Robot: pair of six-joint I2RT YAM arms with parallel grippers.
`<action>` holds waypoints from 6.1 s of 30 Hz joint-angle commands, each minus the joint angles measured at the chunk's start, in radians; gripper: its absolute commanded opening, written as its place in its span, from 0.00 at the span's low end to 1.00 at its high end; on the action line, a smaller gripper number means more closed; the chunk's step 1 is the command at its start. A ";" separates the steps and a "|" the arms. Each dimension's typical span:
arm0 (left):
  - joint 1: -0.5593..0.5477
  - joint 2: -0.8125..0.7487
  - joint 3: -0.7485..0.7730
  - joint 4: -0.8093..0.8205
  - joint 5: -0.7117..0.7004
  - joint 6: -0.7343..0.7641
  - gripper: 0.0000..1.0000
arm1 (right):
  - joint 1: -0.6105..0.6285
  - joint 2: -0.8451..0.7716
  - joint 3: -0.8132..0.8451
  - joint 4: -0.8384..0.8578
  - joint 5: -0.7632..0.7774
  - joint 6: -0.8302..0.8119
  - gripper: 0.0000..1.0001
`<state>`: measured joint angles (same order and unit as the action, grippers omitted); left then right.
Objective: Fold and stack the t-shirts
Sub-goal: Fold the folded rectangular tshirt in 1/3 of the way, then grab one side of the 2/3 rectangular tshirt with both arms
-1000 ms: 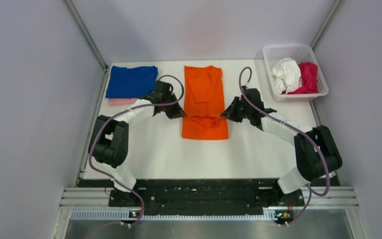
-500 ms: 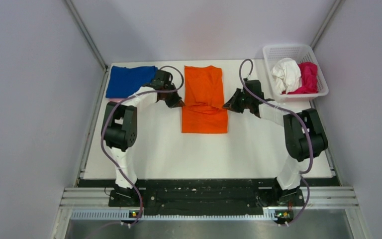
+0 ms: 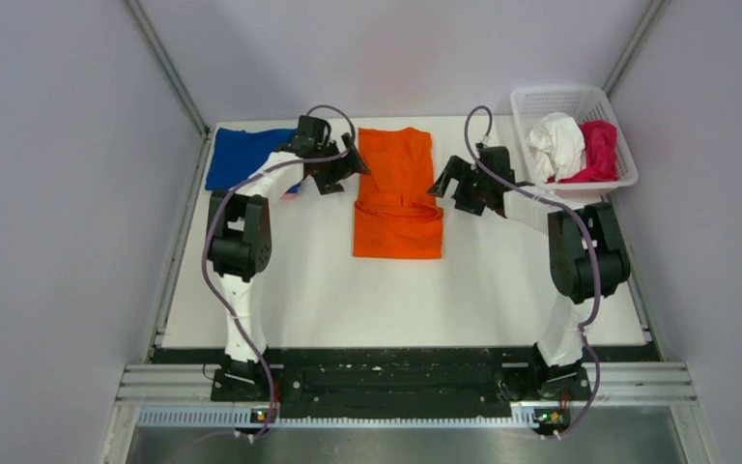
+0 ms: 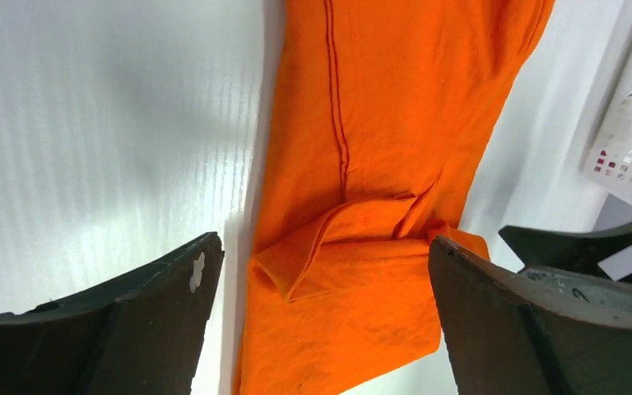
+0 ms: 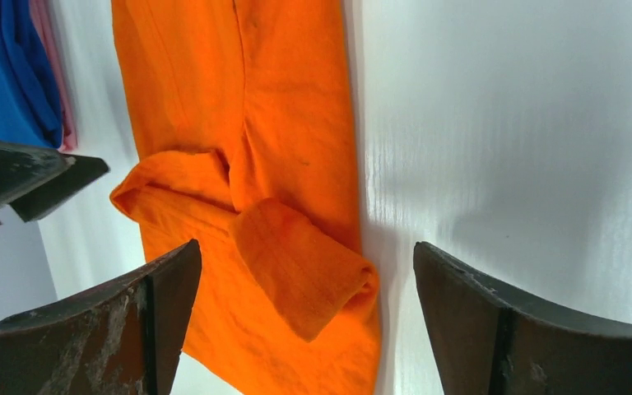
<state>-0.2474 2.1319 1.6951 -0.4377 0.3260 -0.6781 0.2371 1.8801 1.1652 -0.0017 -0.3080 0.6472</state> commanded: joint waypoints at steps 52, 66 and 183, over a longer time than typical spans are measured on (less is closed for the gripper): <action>-0.097 -0.521 -0.817 0.253 -0.007 -0.072 0.99 | 0.342 -0.086 -0.015 0.095 0.075 -0.315 0.99; -0.099 -0.478 -0.804 0.246 -0.023 -0.067 0.99 | 0.349 0.076 0.079 0.130 0.234 -0.314 0.99; -0.205 -0.655 -1.082 0.285 -0.151 -0.077 0.00 | 0.297 -0.432 -0.599 0.026 0.070 0.042 0.00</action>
<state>-0.4263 1.5890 0.7387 -0.0879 0.2020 -0.7925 0.4896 1.5658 0.6449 0.1162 -0.1585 0.6849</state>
